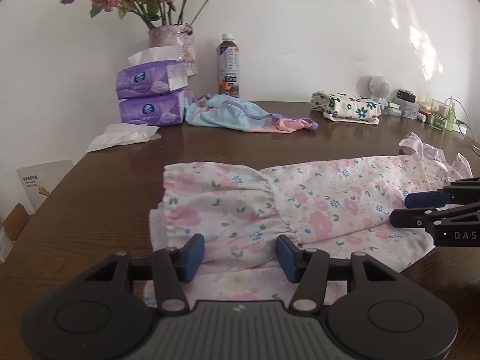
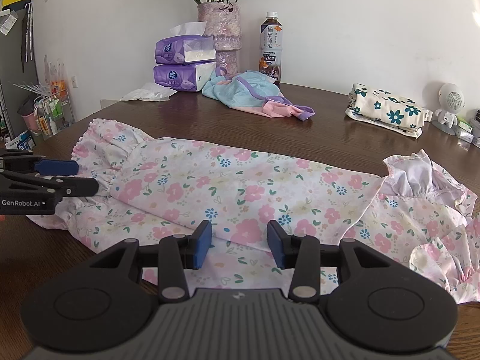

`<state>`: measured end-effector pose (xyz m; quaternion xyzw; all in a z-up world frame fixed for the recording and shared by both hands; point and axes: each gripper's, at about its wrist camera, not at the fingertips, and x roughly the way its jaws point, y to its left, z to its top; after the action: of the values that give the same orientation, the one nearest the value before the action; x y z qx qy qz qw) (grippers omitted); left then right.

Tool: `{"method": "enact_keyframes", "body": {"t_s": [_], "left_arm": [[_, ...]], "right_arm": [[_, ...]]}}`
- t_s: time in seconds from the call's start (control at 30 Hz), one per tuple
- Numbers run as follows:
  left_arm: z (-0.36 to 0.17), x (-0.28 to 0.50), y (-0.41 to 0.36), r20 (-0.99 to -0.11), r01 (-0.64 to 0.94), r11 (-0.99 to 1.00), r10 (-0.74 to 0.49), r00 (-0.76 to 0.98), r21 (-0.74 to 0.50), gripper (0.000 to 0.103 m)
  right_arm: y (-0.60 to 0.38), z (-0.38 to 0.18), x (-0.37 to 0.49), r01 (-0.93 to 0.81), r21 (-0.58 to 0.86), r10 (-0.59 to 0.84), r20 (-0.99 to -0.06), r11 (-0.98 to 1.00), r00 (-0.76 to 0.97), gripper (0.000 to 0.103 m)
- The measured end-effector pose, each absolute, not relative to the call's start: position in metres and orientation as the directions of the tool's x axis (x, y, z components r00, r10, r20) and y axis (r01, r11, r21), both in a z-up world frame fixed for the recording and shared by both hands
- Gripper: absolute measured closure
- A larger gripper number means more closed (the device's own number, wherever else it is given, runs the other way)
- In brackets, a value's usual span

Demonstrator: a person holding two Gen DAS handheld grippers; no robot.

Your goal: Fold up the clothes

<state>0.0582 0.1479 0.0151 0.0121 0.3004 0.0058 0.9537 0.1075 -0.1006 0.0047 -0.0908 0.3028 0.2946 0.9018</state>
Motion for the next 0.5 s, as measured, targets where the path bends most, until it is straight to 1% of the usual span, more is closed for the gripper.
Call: {"method": "enact_keyframes", "body": {"t_s": [0.27,0.43,0.5], "left_arm": [[0.013,0.054,0.160,-0.590,-0.051,0.999,0.048,0.806,0.012,0.048],[0.017,0.050,0.162,-0.574,-0.060,0.998,0.052,0.817,0.005,0.048],[0.019,0.048,0.160,-0.562,-0.064,0.998,0.058,0.825,0.010,0.046]], "right_arm": [[-0.101,0.005,0.108,-0.586,0.015,0.476,-0.600,0.810,0.643,0.062],[-0.100,0.005,0.108,-0.586,0.014,0.476,-0.600,0.810,0.643,0.062],[-0.100,0.005,0.108,-0.586,0.014,0.476,-0.600,0.810,0.643,0.062]]}}
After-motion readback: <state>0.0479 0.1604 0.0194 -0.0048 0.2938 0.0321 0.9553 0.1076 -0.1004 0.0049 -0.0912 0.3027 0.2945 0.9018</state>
